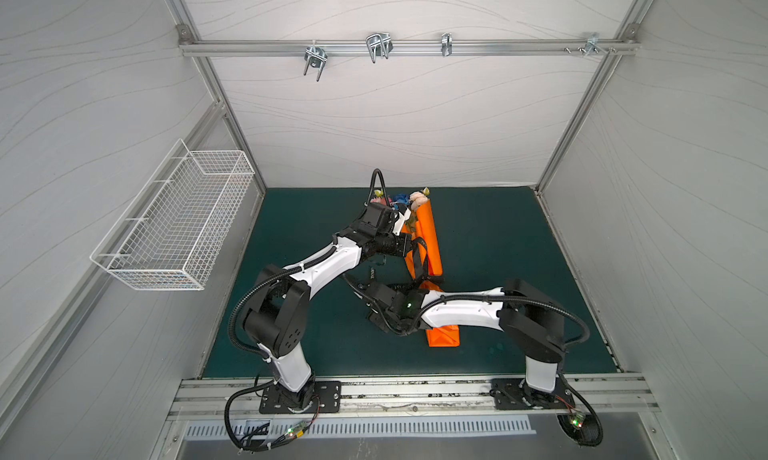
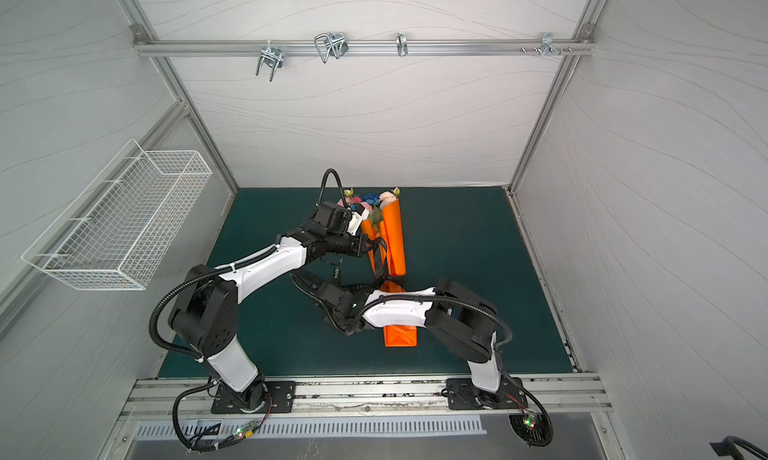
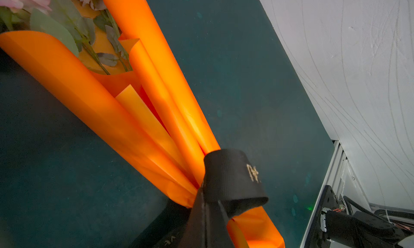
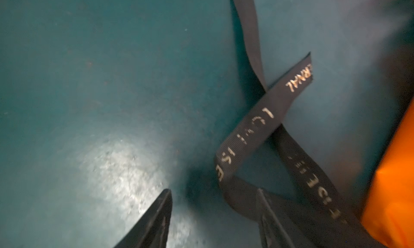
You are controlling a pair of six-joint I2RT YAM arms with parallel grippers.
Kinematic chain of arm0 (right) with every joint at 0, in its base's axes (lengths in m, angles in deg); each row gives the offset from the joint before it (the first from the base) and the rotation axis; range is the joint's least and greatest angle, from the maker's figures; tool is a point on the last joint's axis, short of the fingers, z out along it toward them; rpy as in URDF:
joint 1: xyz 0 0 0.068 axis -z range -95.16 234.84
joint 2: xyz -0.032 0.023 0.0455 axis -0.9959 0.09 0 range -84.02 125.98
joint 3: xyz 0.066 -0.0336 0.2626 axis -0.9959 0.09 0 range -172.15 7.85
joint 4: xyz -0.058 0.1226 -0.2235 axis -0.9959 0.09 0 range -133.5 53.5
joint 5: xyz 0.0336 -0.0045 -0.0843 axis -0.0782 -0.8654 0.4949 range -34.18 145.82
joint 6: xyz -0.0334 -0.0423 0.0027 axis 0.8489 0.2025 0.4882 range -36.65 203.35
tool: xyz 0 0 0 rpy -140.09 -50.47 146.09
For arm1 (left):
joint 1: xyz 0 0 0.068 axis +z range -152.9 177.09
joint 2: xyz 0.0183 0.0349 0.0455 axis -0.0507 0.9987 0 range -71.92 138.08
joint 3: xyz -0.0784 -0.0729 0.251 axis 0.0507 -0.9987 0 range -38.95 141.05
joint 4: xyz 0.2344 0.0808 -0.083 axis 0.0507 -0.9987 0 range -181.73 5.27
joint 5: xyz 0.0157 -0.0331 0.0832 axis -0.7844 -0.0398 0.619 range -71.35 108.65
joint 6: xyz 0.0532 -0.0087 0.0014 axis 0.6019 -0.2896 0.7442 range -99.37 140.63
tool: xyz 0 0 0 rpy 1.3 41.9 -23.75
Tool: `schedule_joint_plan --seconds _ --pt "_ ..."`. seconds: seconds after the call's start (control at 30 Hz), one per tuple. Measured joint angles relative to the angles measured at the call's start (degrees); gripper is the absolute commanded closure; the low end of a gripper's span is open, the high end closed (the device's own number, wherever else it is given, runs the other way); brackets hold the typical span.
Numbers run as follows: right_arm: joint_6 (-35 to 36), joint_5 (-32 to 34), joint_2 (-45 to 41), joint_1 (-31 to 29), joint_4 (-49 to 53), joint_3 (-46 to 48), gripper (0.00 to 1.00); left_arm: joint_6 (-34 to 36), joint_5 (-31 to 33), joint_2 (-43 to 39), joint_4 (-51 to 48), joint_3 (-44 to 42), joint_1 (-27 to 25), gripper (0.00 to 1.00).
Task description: Tie the bouquet of fake flowers
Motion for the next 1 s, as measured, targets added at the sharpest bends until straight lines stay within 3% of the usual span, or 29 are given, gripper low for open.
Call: schedule_joint_plan --seconds 0.13,0.17,0.23,0.37,0.53,0.77,1.0 --pt "0.2 -1.4 2.64 1.7 -0.98 -0.98 0.44 -0.02 -0.55 0.0 0.07 0.0 0.0 1.0" --pt "0.28 -1.84 3.37 2.19 -1.44 -1.31 0.51 -0.02 -0.59 0.0 0.09 0.0 0.0 1.0" --pt "-0.07 -2.86 4.55 3.02 -1.97 -2.38 0.79 -0.04 -0.66 0.02 0.09 0.0 0.0 1.0" --pt "-0.59 -5.09 5.77 4.2 -1.92 -3.8 0.99 -0.02 -0.79 0.2 0.07 0.0 0.02 1.0" --pt "-0.68 -6.21 1.9 4.46 -1.16 -1.7 1.0 0.0 -0.79 0.24 0.04 -0.02 0.63 1.0" --pt "-1.42 -5.9 -17.94 3.67 1.16 4.68 1.0 0.07 -0.76 0.17 0.79 -0.68 0.98 1.0" --pt "-6.99 -1.68 -37.2 5.05 2.14 14.53 1.0 0.0 0.57 -1.11 2.62 -4.5 1.09 1.0"
